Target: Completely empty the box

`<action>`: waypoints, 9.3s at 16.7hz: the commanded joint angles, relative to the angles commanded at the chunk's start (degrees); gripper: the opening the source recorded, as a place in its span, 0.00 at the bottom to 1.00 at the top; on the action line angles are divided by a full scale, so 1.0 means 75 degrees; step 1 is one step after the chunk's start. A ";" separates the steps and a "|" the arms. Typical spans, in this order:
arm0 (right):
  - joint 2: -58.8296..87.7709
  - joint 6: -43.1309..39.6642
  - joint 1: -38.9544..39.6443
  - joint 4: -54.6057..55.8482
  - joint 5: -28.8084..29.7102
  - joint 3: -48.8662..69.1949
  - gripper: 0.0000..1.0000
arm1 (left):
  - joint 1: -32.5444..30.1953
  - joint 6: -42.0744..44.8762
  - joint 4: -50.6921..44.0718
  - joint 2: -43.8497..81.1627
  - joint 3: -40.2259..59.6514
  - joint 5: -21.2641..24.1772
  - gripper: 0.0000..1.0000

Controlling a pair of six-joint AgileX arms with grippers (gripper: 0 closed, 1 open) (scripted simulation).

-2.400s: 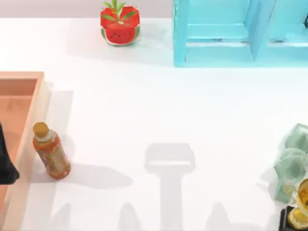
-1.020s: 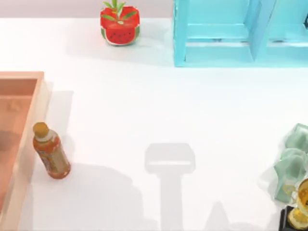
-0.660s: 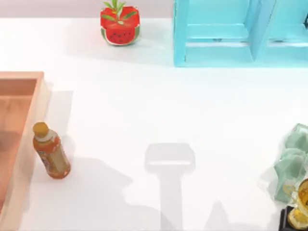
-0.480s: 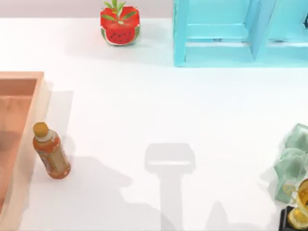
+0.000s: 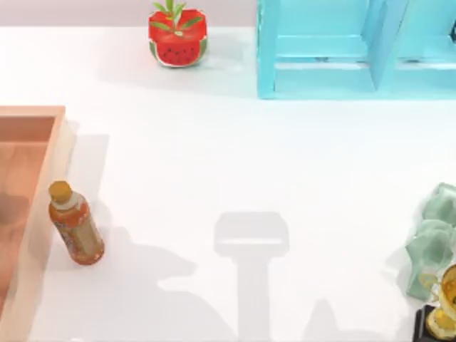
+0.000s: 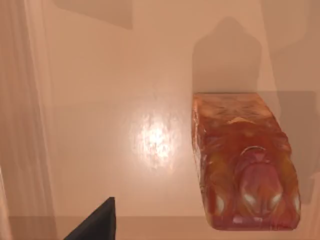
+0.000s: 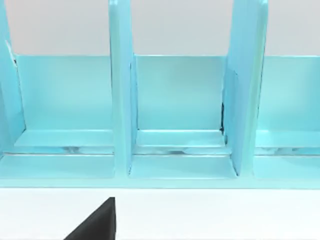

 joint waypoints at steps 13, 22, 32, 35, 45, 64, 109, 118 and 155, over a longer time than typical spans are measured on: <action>0.0000 0.0000 0.0000 0.0000 0.0000 0.0000 1.00 | 0.0036 0.0049 0.2366 0.0754 -0.1604 -0.0001 1.00; 0.0000 0.0000 0.0000 0.0000 0.0000 0.0000 1.00 | 0.0036 0.0049 0.2366 0.0754 -0.1604 -0.0001 0.40; 0.0000 0.0000 0.0000 0.0000 0.0000 0.0000 1.00 | 0.0036 0.0049 0.2366 0.0754 -0.1604 -0.0001 0.00; 0.0000 0.0000 0.0000 0.0000 0.0000 0.0000 1.00 | 0.0036 0.0049 0.2366 0.0754 -0.1604 -0.0001 0.00; 0.0000 0.0000 0.0000 0.0000 0.0000 0.0000 1.00 | -0.0034 -0.0251 0.0226 0.0421 0.0920 -0.0423 0.00; 0.0000 0.0000 0.0000 0.0000 0.0000 0.0000 1.00 | -0.2803 -0.2777 -0.1314 0.1877 0.3115 -0.0217 0.00; 0.0000 0.0000 0.0000 0.0000 0.0000 0.0000 1.00 | -0.6308 -0.6222 0.0756 0.4736 0.4000 0.0005 1.00; 0.0000 0.0000 0.0000 0.0000 0.0000 0.0000 1.00 | -0.6320 -0.6245 -0.0539 0.4487 0.5012 0.0031 1.00; 0.0000 0.0000 0.0000 0.0000 0.0000 0.0000 1.00 | -0.1406 -0.1368 -0.0540 0.2383 0.2929 0.0021 1.00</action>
